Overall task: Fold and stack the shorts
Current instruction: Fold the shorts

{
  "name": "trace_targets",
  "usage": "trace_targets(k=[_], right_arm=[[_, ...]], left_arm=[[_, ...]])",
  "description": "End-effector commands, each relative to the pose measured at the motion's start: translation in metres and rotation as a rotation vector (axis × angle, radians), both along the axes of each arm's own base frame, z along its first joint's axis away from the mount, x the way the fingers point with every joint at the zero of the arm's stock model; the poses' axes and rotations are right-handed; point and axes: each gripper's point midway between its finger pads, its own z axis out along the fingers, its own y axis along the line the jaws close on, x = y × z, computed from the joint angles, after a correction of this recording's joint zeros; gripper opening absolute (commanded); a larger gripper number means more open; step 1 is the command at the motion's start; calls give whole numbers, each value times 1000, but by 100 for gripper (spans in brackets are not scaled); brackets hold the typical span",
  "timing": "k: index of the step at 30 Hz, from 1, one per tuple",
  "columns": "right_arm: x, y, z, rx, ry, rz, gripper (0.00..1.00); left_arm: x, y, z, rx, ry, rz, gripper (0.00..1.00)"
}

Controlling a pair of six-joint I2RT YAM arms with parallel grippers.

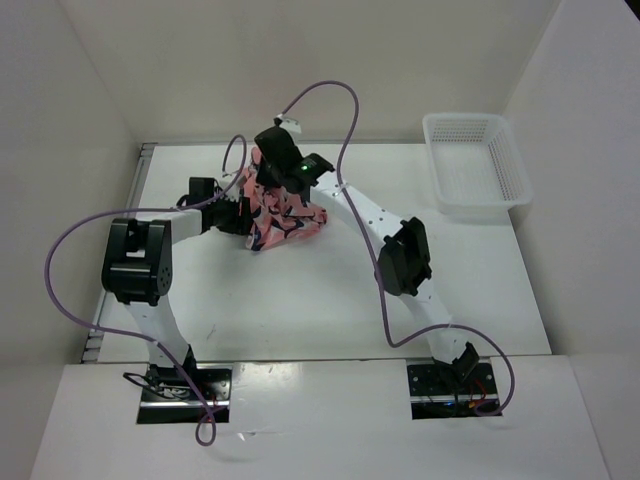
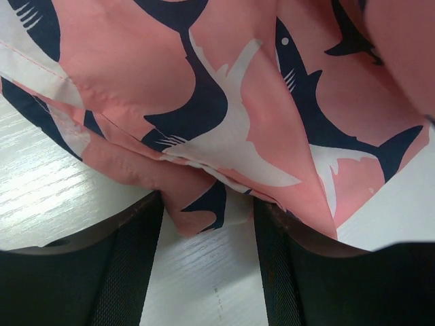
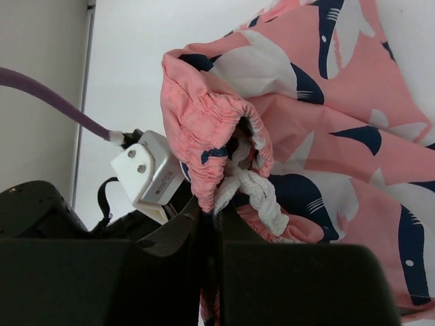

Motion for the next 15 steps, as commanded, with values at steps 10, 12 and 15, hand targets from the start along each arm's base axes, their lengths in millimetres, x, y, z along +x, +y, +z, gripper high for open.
trace_targets(k=[10, 12, 15], right_arm=[[0, 17, 3, 40, 11, 22, 0], [1, 19, -1, 31, 19, 22, 0], [3, 21, -6, 23, 28, 21, 0]], left_arm=[[-18, 24, 22, -18, -16, 43, 68], [-21, 26, 26, -41, -21, 40, 68], [-23, 25, 34, -66, -50, 26, 68]])
